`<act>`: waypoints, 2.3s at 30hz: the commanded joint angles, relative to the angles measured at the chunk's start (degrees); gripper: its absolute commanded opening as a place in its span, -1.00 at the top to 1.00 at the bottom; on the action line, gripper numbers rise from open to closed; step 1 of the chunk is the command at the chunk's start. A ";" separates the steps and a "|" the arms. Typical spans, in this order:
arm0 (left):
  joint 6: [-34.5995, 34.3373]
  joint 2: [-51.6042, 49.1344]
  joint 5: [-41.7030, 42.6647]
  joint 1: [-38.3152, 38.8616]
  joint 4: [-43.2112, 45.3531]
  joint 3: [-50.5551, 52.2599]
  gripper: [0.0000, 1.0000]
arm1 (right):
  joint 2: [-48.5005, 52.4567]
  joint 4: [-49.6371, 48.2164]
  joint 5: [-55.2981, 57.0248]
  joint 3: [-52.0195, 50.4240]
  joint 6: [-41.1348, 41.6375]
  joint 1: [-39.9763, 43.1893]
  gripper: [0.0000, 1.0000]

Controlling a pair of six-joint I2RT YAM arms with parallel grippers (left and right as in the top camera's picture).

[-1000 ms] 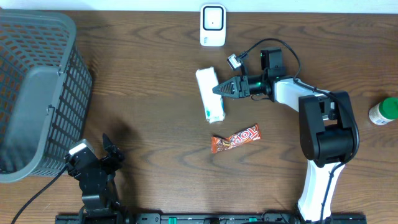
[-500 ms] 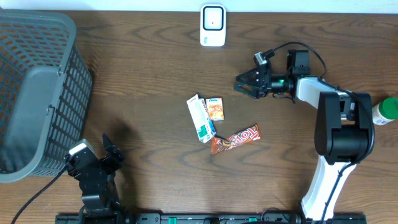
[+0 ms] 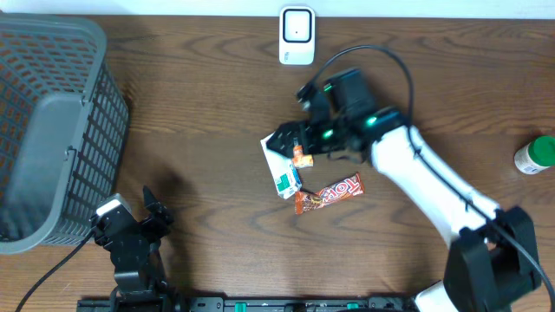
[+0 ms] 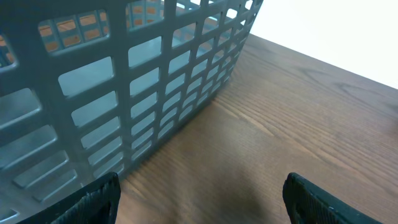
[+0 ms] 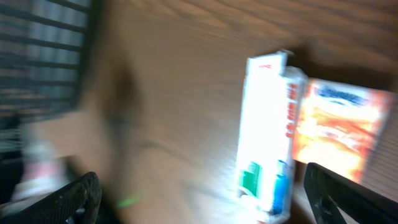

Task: Scan the item barcode

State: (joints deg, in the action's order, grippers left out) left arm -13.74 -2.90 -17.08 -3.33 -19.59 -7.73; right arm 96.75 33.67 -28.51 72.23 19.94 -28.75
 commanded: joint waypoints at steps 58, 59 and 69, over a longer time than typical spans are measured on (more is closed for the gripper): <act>-0.31 0.15 -0.79 -0.13 -0.11 0.44 -0.68 | 20.04 8.24 52.39 -0.11 13.40 -21.44 0.02; -0.31 0.15 -0.79 -0.13 -0.11 0.44 -0.68 | 20.04 8.37 51.98 0.09 13.42 -21.03 0.02; -0.31 0.15 -0.79 -0.13 -0.11 0.44 -0.68 | 17.59 12.07 37.42 6.43 5.01 -14.69 0.50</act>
State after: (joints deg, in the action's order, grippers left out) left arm -13.74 -2.90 -17.08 -3.33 -19.66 -7.73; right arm 114.52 44.80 14.37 76.31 28.62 -45.69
